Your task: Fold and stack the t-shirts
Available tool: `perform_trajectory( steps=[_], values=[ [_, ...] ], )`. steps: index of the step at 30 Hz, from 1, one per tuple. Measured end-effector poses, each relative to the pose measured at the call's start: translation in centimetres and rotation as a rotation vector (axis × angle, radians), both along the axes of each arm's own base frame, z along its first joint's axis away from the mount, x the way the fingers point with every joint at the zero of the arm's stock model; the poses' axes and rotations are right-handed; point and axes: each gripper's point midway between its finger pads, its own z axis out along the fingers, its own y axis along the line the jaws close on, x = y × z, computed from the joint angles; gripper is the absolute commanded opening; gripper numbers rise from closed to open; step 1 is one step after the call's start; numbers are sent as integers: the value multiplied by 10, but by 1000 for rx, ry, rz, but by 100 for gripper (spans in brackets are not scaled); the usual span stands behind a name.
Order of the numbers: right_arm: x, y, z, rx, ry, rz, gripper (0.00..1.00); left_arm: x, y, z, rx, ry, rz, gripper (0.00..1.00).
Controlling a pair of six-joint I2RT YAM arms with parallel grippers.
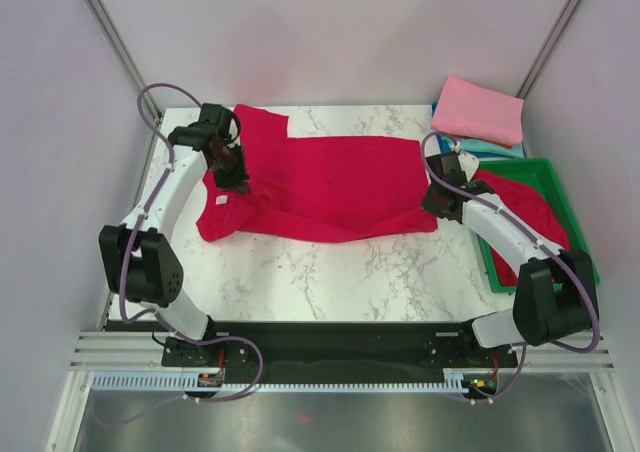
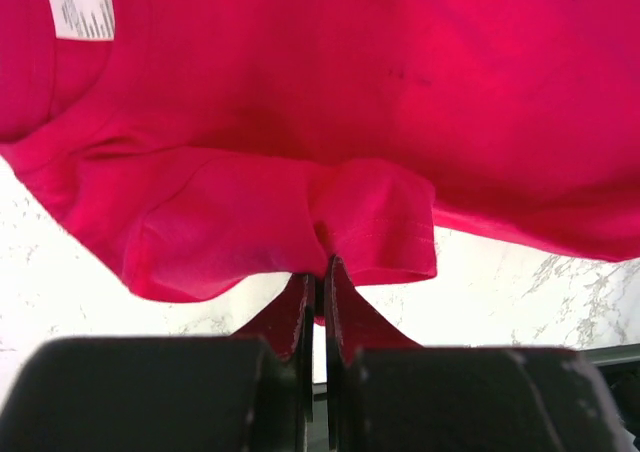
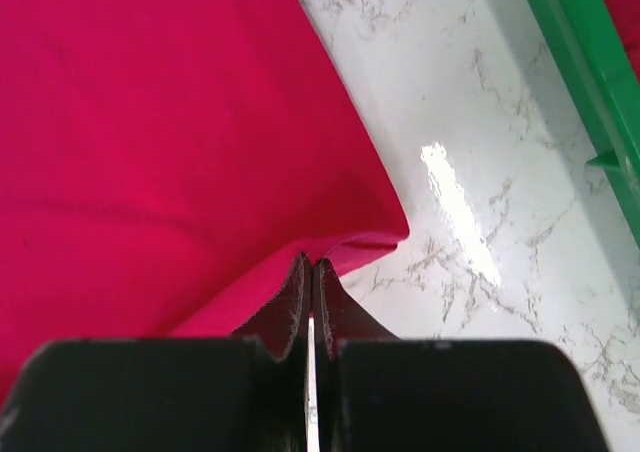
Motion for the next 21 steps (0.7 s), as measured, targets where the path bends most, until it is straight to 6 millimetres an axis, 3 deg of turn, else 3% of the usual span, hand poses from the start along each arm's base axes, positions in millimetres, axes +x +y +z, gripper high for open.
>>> perform_trajectory(
  steps=[9, 17, 20, 21],
  values=[
    [26, -9, -17, -3, 28, -19, 0, 44, -1, -2, -1, -1, -18, 2],
    [37, -8, -44, 2, 80, -16, 0, 70, 9, -32, 22, 72, -17, 4],
    [40, -9, -51, 3, 92, -18, 0, 83, 12, -41, 30, 86, -18, 15],
    [41, -9, -53, 4, 94, -19, 0, 86, 13, -43, 33, 89, -20, 27]
  ],
)
